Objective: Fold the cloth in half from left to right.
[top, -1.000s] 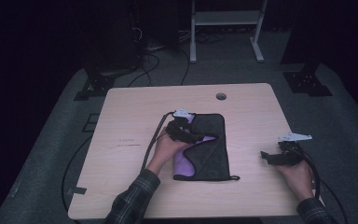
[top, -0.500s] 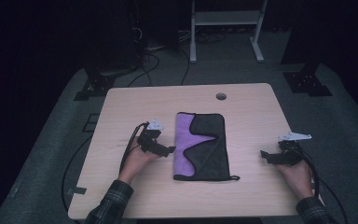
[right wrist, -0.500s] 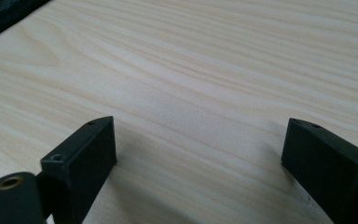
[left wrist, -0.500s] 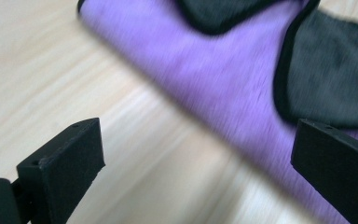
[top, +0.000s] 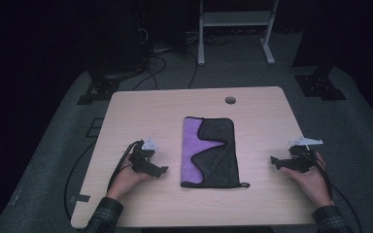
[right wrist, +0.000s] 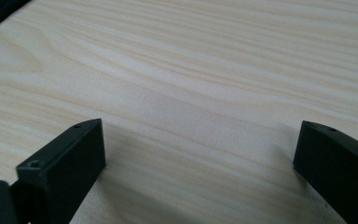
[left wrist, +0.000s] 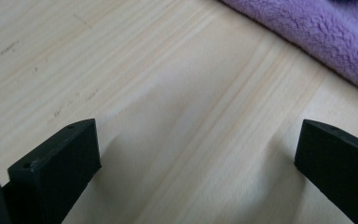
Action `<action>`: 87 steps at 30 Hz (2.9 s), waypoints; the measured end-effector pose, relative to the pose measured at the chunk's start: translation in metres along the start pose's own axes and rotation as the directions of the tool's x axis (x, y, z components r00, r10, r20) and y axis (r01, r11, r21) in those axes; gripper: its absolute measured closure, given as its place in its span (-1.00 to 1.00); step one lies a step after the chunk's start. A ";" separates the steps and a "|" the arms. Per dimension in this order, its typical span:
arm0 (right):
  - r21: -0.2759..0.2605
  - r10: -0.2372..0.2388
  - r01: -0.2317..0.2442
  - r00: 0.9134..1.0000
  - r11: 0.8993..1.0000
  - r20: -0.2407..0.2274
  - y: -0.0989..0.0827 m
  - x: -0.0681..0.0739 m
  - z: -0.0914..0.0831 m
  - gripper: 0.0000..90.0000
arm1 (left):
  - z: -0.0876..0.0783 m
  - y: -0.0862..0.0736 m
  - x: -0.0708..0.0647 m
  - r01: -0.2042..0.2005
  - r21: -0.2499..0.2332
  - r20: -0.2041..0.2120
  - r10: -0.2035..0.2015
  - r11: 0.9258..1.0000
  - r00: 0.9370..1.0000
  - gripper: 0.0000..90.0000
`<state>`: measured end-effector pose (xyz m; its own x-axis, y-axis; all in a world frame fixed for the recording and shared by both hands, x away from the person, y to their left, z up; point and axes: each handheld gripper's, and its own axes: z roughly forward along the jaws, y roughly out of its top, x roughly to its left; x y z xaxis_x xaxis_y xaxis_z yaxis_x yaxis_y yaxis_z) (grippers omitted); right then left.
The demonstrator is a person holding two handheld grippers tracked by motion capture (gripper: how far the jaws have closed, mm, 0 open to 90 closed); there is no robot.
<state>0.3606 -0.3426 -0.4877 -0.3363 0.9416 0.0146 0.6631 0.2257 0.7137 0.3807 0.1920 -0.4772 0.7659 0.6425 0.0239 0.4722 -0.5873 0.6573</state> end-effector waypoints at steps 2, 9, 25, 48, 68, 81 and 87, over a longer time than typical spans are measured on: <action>-0.001 -0.011 0.011 1.000 1.000 -0.014 0.000 0.002 0.000 -0.97 | -0.001 -0.004 0.001 0.003 -0.021 0.002 -0.002 1.000 1.000 -1.00; -0.005 -0.022 0.022 1.000 1.000 -0.020 0.002 0.005 0.002 -0.87 | -0.002 -0.011 0.003 -0.007 -0.073 0.013 0.008 0.997 1.000 -1.00; -0.048 -0.056 0.052 0.994 0.998 -0.089 0.025 0.013 -0.011 0.18 | -0.002 -0.011 0.002 0.016 -0.074 -0.006 -0.017 0.997 1.000 -1.00; -0.116 -0.162 0.137 0.958 0.984 -0.235 0.086 0.062 0.002 0.23 | -0.001 -0.010 0.003 0.020 -0.068 -0.012 -0.021 0.997 1.000 -1.00; -0.144 -0.239 0.200 0.909 0.969 -0.341 0.122 0.116 0.036 0.28 | 0.000 -0.010 0.002 0.031 -0.076 -0.017 -0.033 0.997 0.999 -1.00; -0.140 -0.283 0.247 0.877 0.959 -0.389 0.138 0.155 0.068 0.39 | 0.000 -0.010 0.003 0.028 -0.074 -0.018 -0.029 0.997 0.999 -1.00; -0.131 -0.305 0.275 0.861 0.952 -0.407 0.139 0.171 0.086 0.43 | 0.000 -0.010 0.003 0.028 -0.073 -0.018 -0.029 0.997 0.999 -1.00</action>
<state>0.4528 -0.1285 -0.4465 -0.7638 0.6405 0.0800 0.4515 0.4415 0.7754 0.3780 0.1995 -0.4831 0.7437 0.6683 0.0182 0.4601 -0.5314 0.7113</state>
